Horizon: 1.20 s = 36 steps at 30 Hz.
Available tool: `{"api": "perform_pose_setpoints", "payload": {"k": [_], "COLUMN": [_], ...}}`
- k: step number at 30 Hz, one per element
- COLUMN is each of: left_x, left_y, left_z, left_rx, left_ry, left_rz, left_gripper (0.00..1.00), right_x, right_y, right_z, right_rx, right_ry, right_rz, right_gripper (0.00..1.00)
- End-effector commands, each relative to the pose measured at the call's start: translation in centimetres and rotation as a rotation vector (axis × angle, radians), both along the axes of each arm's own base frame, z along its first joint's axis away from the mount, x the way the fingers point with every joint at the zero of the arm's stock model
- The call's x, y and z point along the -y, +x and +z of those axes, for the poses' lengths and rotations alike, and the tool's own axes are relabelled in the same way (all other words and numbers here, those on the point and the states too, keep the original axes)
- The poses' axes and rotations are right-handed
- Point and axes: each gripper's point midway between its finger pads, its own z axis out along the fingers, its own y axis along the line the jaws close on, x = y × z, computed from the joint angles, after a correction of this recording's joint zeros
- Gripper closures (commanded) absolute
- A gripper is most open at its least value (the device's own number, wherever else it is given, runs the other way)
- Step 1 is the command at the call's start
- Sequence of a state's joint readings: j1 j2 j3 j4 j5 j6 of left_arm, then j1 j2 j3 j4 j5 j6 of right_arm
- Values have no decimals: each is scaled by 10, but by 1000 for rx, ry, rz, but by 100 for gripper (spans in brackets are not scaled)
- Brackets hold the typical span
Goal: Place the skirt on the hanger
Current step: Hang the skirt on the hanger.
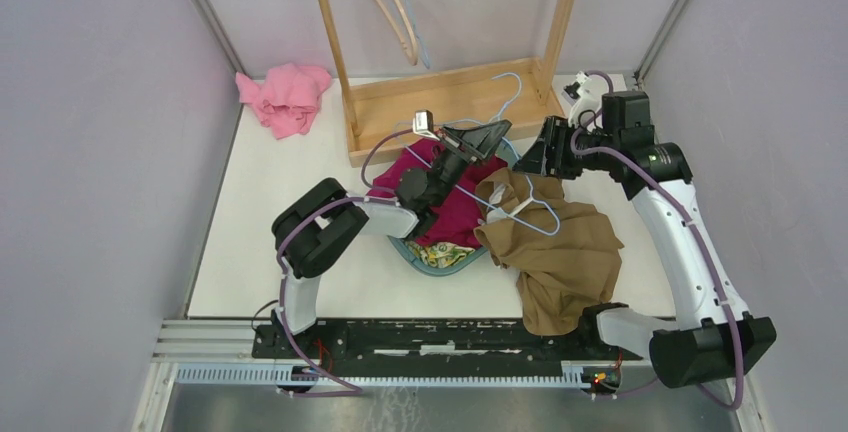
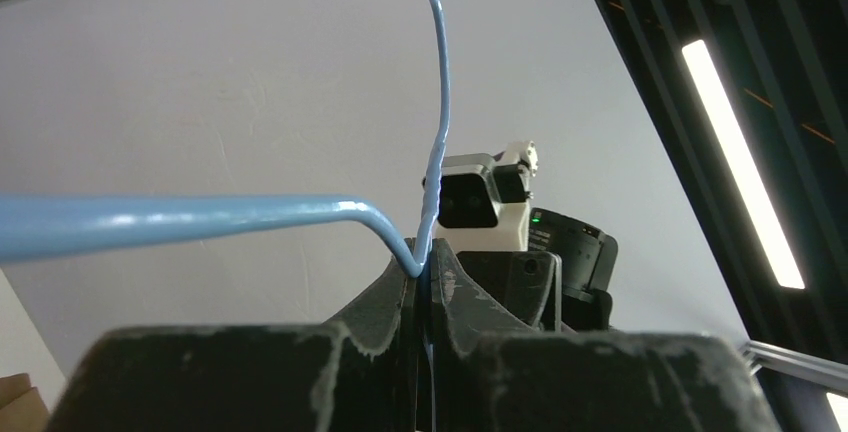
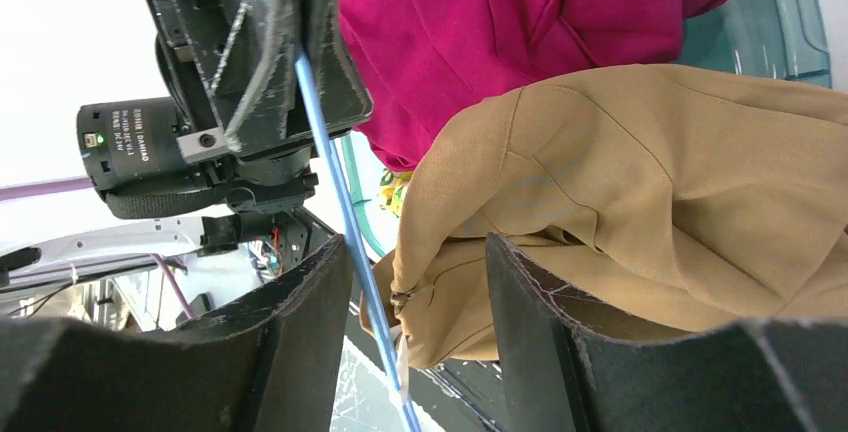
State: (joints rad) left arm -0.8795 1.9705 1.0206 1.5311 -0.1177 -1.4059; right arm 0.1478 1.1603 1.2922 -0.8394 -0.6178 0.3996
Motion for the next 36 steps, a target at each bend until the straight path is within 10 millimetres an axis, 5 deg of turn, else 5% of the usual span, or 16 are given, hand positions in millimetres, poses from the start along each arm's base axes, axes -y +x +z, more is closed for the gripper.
{"api": "perform_pose_setpoints", "payload": {"k": [1,4,9,11,15,20,28,36], "left_x": [-18,-15,-9,-7,-2,-5,-9,-32], "left_y": [-30,-33,-35,-36,-38,-42,-60,-91], "left_z": [62,64,59,56,47,36,36,42], "left_rx": [179,186,182,176,153,108,110,164], "left_ry": [-184,-183,-174,-166,-110,-12,191,398], "left_rz": [-43,-57,-83,-93,-117,-132,-155,-107], "left_gripper": [88,88,82,71,48,31,27,29], "right_x": [-12,-18,-21,-21,-12,6,38,74], "right_y": [2,0,1,2,5,9,-1,2], "right_z": [24,28,33,34,37,47,70,124], "right_rx": [70,72,83,87,115,153,228,353], "right_ry": [52,69,87,85,31,-69,-207,-343], "right_rz": [67,93,93,89,44,-23,-141,-285], "right_gripper": [43,52,87,98,99,99,99,99]}}
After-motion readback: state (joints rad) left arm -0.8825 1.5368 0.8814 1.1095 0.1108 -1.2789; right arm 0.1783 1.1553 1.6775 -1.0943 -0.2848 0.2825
